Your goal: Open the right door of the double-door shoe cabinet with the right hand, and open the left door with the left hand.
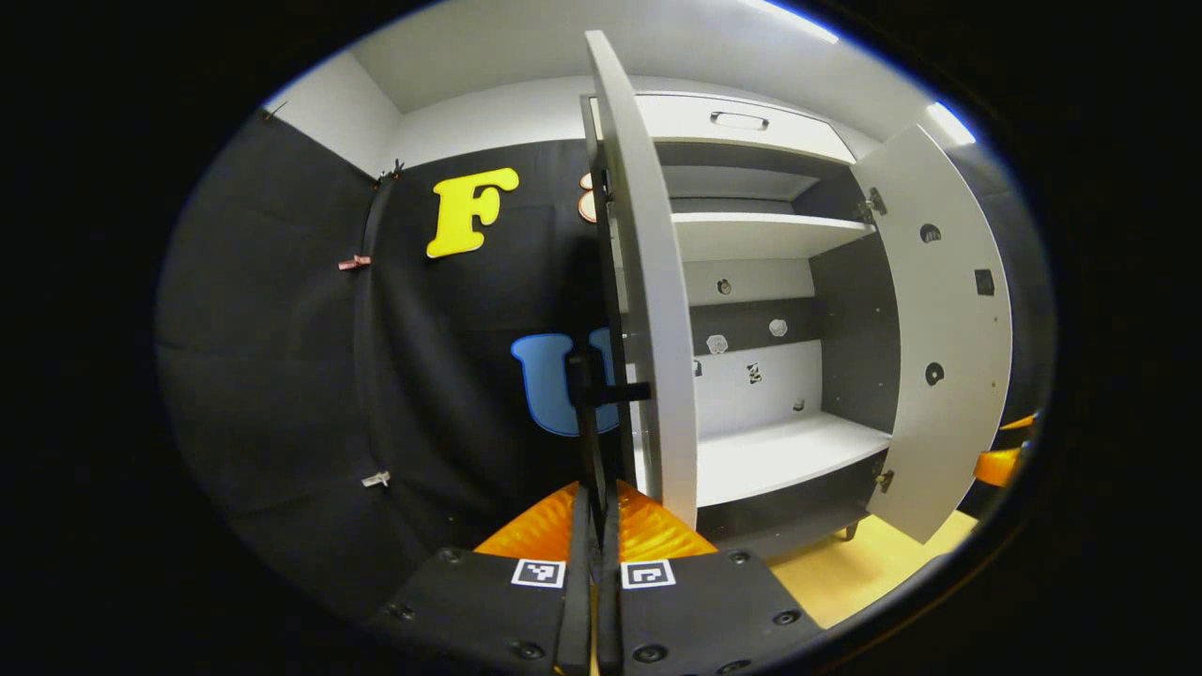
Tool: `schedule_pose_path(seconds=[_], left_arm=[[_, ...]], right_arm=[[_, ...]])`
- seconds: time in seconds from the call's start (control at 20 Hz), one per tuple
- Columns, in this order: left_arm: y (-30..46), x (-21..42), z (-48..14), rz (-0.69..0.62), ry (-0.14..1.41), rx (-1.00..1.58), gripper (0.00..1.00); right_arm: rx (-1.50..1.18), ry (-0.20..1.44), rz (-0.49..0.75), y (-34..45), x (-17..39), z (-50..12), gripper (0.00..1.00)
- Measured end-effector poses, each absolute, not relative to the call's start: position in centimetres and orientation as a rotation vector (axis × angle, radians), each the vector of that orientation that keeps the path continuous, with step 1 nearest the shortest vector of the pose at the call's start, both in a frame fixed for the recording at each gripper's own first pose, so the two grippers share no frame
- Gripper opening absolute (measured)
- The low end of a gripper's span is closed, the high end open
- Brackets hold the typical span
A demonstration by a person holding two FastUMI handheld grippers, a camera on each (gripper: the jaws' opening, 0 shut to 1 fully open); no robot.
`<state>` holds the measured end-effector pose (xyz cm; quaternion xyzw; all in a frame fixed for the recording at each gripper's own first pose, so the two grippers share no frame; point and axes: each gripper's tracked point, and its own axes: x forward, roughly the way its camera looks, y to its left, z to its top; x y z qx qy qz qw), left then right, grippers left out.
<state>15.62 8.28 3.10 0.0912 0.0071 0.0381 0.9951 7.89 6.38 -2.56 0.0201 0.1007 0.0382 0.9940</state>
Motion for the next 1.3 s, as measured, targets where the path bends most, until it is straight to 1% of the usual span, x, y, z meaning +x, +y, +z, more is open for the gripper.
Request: schedule_pose_path(seconds=[0.05, 0.1, 0.15, 0.2, 0.25, 0.3, 0.35, 0.5, 0.55, 0.6, 0.75, 0.9, 1.1, 1.3], left_arm=[[8.1, 15.1, 3.0, 0.090, 0.016, 0.197, 0.02], [7.5, 13.6, 2.7, 0.105, 0.019, 0.200, 0.13], [6.7, 12.4, 2.4, 0.120, 0.027, 0.187, 0.10], [5.4, 11.4, 2.1, 0.114, 0.032, 0.155, 0.14], [3.8, 10.5, 2.1, 0.096, 0.033, 0.111, 0.16], [2.3, 9.9, 2.0, 0.086, 0.036, 0.076, 0.25], [1.0, 9.0, 2.2, 0.088, 0.036, 0.059, 0.34], [-2.5, 6.8, 2.6, 0.114, 0.026, 0.044, 0.78], [-3.9, 6.2, 2.4, 0.124, 0.031, 0.036, 0.85], [-5.1, 5.6, 2.1, 0.127, 0.037, 0.030, 0.96], [-7.3, 3.7, 1.4, 0.161, 0.050, 0.021, 0.99], [-8.7, 2.9, 1.2, 0.143, 0.060, 0.022, 0.98], [-7.0, 2.6, 2.6, 0.152, -0.007, 0.037, 0.98], [-4.8, 2.3, 2.3, 0.153, -0.039, 0.052, 0.98]], right_arm=[[0.046, 0.205, 0.092, 6.6, 7.7, -2.5, 0.96], [0.047, 0.199, 0.107, 6.7, 7.7, -2.3, 0.97], [0.046, 0.192, 0.118, 6.6, 7.7, -2.2, 0.97], [0.044, 0.183, 0.129, 6.6, 7.7, -2.0, 0.97], [0.044, 0.171, 0.148, 6.6, 7.7, -1.7, 0.97], [0.042, 0.160, 0.164, 6.6, 7.7, -1.5, 0.99], [0.038, 0.150, 0.181, 6.4, 7.5, -1.2, 0.99], [0.033, 0.112, 0.238, 5.3, 6.3, 0.6, 0.99], [0.033, 0.092, 0.248, 4.6, 6.0, 1.6, 0.99], [0.035, 0.075, 0.250, 3.9, 5.8, 2.2, 0.99], [0.074, 0.047, 0.263, 2.8, 5.5, 3.6, 0.98], [0.078, 0.046, 0.260, 1.9, 5.1, 3.9, 0.98], [0.094, 0.058, 0.196, 1.1, 4.2, 2.9, 0.98], [0.085, 0.074, 0.139, 1.1, 3.3, 2.0, 0.98]])
